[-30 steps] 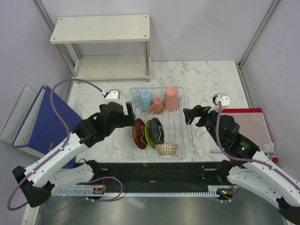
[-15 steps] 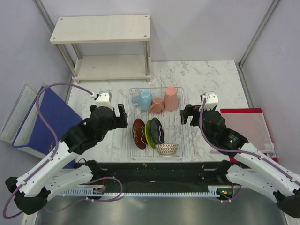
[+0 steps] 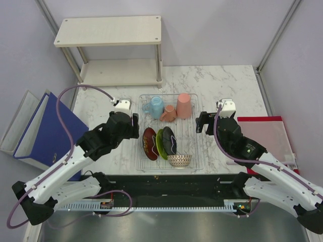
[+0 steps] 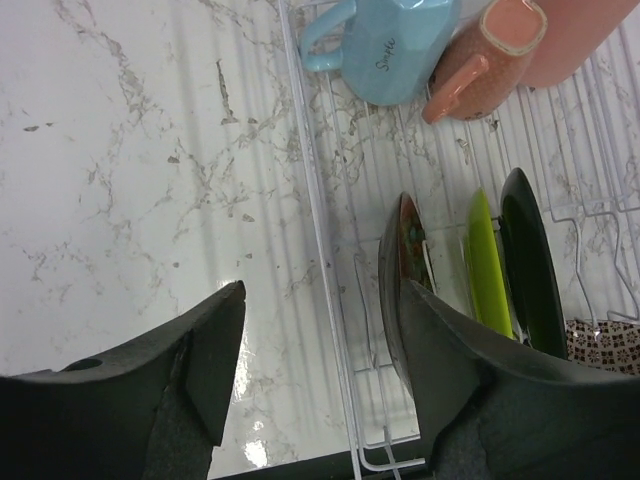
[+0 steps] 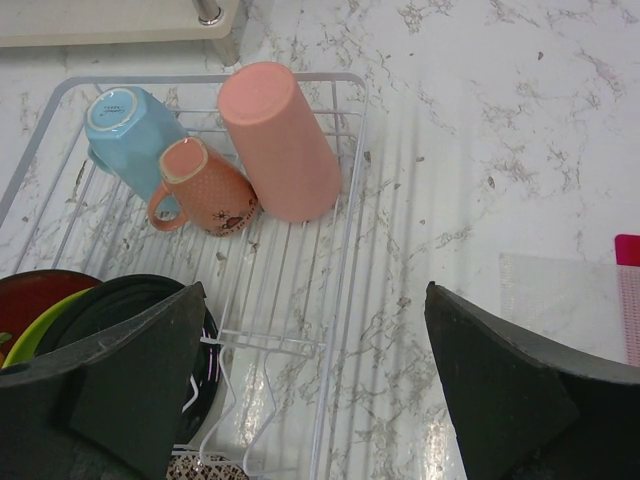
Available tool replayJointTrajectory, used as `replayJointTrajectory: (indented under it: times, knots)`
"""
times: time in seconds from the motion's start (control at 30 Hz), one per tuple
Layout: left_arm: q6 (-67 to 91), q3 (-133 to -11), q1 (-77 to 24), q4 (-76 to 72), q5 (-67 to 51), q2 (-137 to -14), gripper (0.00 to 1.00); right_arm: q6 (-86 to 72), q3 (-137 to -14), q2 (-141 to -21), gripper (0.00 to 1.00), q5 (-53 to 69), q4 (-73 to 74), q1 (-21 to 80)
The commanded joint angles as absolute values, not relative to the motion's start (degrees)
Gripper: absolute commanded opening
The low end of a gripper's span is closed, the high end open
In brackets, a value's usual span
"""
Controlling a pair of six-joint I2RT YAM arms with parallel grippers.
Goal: Unload the mixed dishes from the dish rack
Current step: Pick up the plate from the dish rack.
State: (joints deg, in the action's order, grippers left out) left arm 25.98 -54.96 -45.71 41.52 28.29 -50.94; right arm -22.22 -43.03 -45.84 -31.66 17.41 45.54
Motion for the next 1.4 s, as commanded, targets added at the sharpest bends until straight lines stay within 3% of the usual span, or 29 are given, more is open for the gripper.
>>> replayJointTrajectory:
  times: [0.0,0.23,0.8,1.37]
  knots:
    - [23.6,-53.9,-45.7,38.6,26.4,-53.4,0.68,-21.5,-44.9,-46.1,0.98,-33.2,17.6,45.7]
    - [25.7,-54.1,-45.9,38.7,27.9,-56.9,0.6,-22.1,-44.0,-46.4,0.98,-33.2,17.8,45.7]
    - [35.4,-53.4,-55.2,41.7,29.9,-61.2,0.56,-22.8,-43.6,-48.9,0.98,-33.2,17.9,45.7]
    - [38.1,-48.3,-55.3,39.8,28.8,-64.3,0.33,-23.1,-42.9,-48.9,0.98,-33.2,17.9,45.7]
